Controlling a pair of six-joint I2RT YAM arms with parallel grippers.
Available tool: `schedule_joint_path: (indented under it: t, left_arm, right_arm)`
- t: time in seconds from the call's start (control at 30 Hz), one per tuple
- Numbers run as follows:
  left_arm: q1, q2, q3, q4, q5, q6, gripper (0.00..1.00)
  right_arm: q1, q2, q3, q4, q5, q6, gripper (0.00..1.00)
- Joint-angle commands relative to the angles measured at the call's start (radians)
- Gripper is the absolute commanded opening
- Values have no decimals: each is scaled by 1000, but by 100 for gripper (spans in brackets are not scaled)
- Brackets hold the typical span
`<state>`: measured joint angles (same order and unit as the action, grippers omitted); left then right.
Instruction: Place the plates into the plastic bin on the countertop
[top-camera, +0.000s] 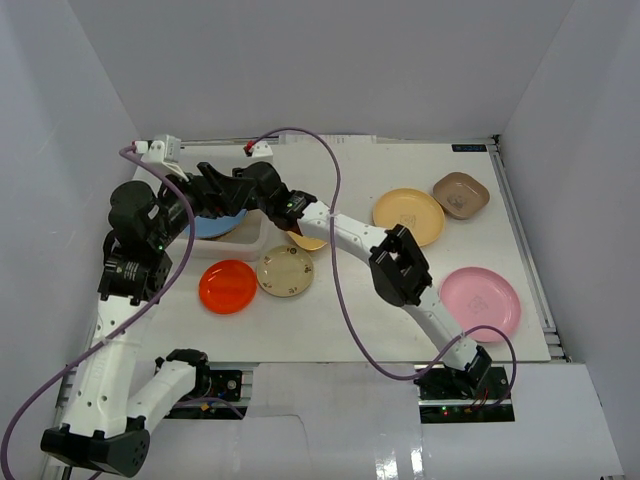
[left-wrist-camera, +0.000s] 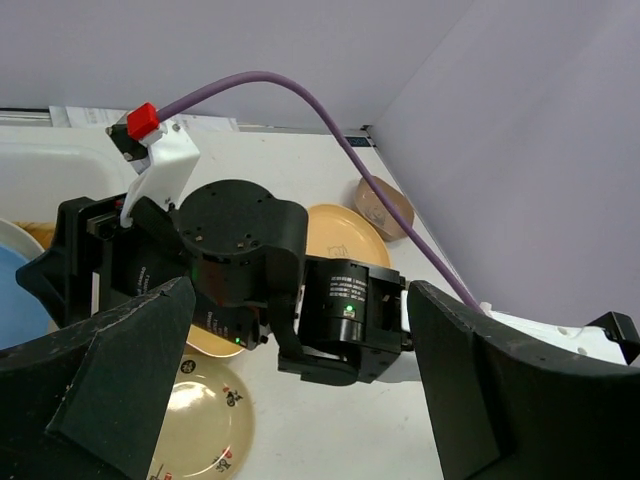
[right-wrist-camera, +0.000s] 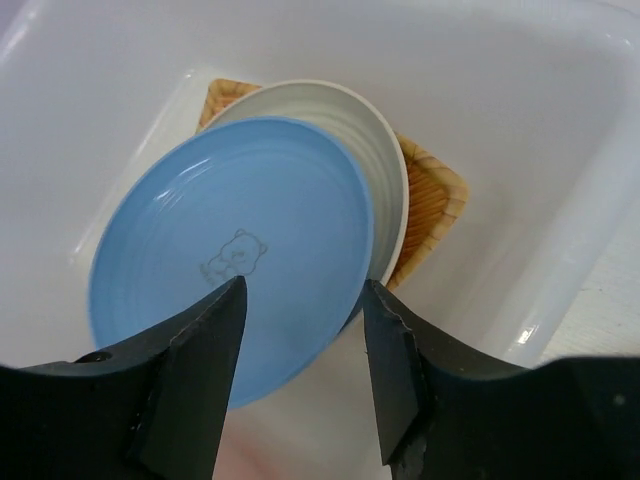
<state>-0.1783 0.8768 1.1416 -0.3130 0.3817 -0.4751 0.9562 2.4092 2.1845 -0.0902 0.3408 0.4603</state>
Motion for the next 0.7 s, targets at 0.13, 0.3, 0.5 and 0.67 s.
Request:
schedule_joint_path:
  t: [0.13,0.3,0.5,0.67]
  left_arm:
    - [-4,-12,21,-1,-11,-31,98]
    - [-103,100,-6,8,14,-68,98]
    - [-476,345,30,12,-297,-54,89]
    - [-635,591,131,28,-472,-69,80]
  right_arm:
    - [-34,-333,-249,112,13,-11,55]
    - [-85,-763,-774,168,79,-20,25]
    - [-339,-1351,-1507,92,27,100,14]
    - [-459,-1660,-1739,-43,9,135,27]
